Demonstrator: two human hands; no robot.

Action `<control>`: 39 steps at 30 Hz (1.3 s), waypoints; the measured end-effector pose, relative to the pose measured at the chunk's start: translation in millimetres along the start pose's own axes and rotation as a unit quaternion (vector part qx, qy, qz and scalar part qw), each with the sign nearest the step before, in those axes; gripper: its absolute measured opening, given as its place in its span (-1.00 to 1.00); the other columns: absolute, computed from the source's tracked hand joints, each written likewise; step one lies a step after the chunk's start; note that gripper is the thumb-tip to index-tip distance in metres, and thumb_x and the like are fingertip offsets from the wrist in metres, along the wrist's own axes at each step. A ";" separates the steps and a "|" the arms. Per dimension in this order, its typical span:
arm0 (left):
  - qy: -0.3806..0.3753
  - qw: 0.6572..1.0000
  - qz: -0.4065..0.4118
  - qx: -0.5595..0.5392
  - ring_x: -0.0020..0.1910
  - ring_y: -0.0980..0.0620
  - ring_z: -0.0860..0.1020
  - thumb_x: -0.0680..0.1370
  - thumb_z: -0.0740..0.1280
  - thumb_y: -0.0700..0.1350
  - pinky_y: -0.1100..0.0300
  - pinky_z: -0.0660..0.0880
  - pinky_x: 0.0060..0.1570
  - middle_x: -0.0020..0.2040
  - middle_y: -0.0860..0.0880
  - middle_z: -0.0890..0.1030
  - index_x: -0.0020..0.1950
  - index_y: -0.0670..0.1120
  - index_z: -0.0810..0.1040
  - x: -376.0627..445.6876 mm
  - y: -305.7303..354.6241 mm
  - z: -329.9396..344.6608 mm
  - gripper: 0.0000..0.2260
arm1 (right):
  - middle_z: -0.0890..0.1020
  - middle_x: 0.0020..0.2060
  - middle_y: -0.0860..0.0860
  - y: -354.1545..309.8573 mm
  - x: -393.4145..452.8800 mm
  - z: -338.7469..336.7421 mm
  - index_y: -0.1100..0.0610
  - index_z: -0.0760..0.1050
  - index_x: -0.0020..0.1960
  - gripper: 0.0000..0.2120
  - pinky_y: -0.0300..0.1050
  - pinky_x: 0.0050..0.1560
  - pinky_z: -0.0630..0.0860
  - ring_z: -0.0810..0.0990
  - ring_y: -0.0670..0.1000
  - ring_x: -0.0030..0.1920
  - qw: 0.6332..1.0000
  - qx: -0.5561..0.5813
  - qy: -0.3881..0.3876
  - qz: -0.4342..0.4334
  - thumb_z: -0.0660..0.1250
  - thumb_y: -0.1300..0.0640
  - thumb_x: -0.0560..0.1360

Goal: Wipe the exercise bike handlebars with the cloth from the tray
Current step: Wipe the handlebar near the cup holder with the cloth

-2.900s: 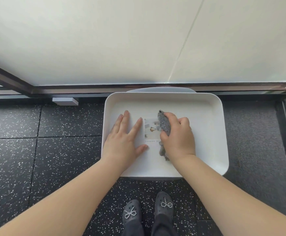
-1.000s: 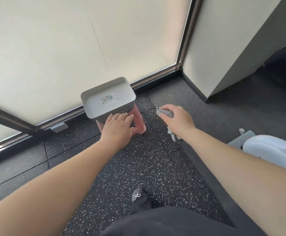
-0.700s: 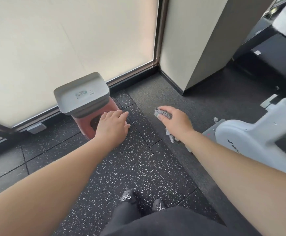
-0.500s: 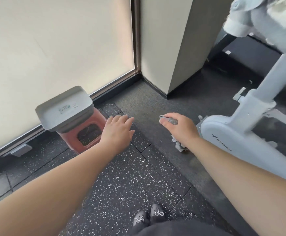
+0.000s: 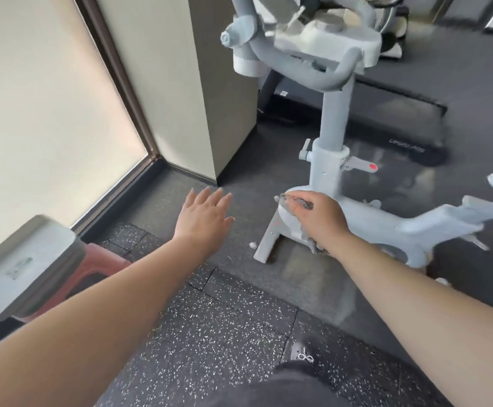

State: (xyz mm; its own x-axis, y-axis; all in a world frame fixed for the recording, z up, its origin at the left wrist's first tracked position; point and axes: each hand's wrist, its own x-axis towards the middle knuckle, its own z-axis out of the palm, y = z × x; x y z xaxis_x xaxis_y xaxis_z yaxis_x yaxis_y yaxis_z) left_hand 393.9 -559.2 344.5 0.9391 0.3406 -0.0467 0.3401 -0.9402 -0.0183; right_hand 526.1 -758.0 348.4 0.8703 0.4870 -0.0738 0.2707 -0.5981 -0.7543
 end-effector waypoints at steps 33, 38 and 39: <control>0.328 0.865 -0.139 -0.353 0.26 0.13 0.41 0.54 0.28 0.06 0.07 0.38 0.30 0.32 0.13 0.40 0.42 0.13 0.35 204.5 4.5 -173.3 -0.56 | 0.56 0.15 -0.30 -145.8 255.1 -148.9 -0.16 0.52 0.24 -0.59 -0.57 0.07 0.31 0.46 -0.39 0.16 0.944 0.134 -0.055 -0.296 0.43 0.13 0.44; 0.273 0.875 -0.117 -0.382 0.17 0.25 0.47 0.51 0.33 0.08 0.18 0.45 0.20 0.27 0.19 0.49 0.42 0.16 0.34 226.3 -26.0 -178.5 -0.52 | 0.43 0.15 -0.43 -174.5 288.0 -150.1 -0.29 0.39 0.29 -0.40 -0.60 -0.01 0.31 0.34 -0.48 0.10 0.951 0.083 -0.070 -0.291 0.51 0.07 0.36; 0.262 0.876 -0.115 -0.388 0.15 0.27 0.49 0.49 0.36 0.08 0.22 0.47 0.17 0.24 0.20 0.52 0.41 0.15 0.36 230.5 -30.5 -178.7 -0.52 | 0.43 0.14 -0.43 -177.5 292.9 -149.0 -0.28 0.39 0.29 -0.41 -0.57 0.00 0.31 0.35 -0.48 0.09 0.950 0.074 -0.068 -0.296 0.50 0.08 0.37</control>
State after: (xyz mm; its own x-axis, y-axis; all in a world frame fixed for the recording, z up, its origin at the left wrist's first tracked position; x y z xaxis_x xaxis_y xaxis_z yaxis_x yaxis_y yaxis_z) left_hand 609.0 -452.3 512.7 0.6659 0.6647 0.3388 0.2639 -0.6347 0.7263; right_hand 794.3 -604.1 557.9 0.5205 0.7933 0.3159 0.6266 -0.1035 -0.7724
